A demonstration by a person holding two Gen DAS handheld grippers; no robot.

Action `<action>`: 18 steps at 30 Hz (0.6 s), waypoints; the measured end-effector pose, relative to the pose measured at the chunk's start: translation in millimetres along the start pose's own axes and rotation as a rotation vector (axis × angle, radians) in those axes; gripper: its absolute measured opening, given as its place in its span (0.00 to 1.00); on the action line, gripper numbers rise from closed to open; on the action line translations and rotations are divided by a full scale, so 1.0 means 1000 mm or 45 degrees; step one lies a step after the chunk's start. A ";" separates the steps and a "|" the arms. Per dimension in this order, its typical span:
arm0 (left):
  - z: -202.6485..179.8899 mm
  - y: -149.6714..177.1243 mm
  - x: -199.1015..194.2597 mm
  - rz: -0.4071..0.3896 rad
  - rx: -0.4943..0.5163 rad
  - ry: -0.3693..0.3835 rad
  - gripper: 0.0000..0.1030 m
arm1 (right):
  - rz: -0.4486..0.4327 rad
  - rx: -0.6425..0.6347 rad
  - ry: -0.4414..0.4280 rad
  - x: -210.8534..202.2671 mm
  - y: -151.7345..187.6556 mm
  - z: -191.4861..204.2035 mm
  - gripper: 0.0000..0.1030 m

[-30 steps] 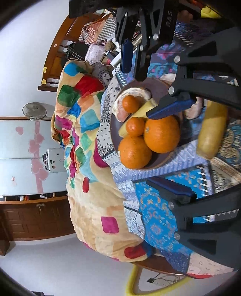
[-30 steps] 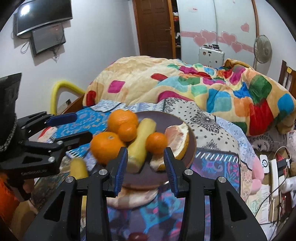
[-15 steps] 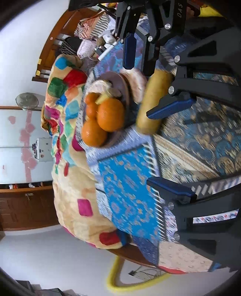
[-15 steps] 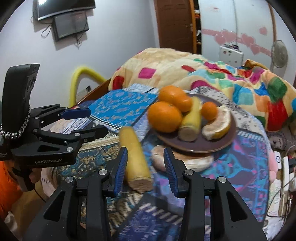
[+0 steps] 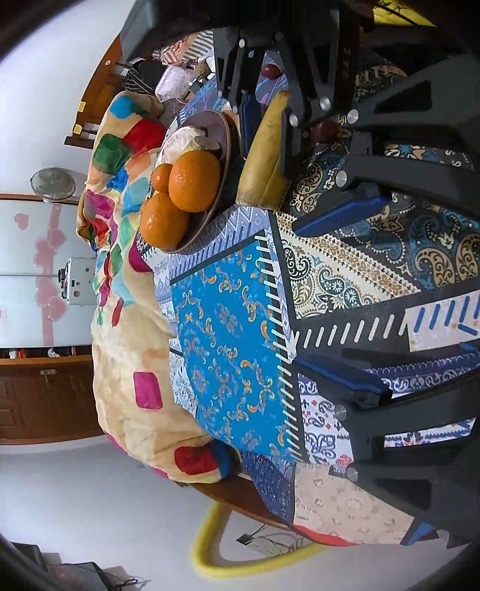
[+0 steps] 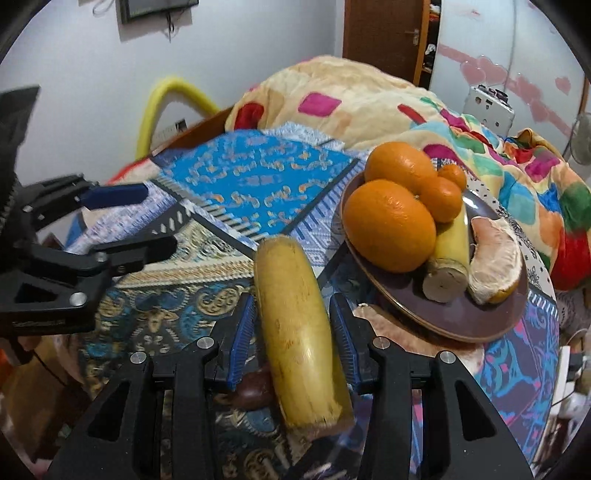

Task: Organize fruits
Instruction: 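Grasp the second yellow cylindrical fruit with the right gripper and lift it, then carry the yellow fruit toward the plate with the right gripper while the left grasps a dark date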

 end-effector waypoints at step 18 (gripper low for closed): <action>-0.021 -0.002 -0.011 -0.013 -0.026 0.047 0.63 | -0.148 0.073 0.015 -0.056 0.001 -0.002 0.33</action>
Point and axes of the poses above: each gripper's, at about its wrist camera, not at the fingertips, and x roughly the way its jaws point, z to its left, y to its underside, the point moved 5 cm from there along x, roughly the way its jaws point, and after that the axes turned 4 degrees about -z, right-handed, at the moved point
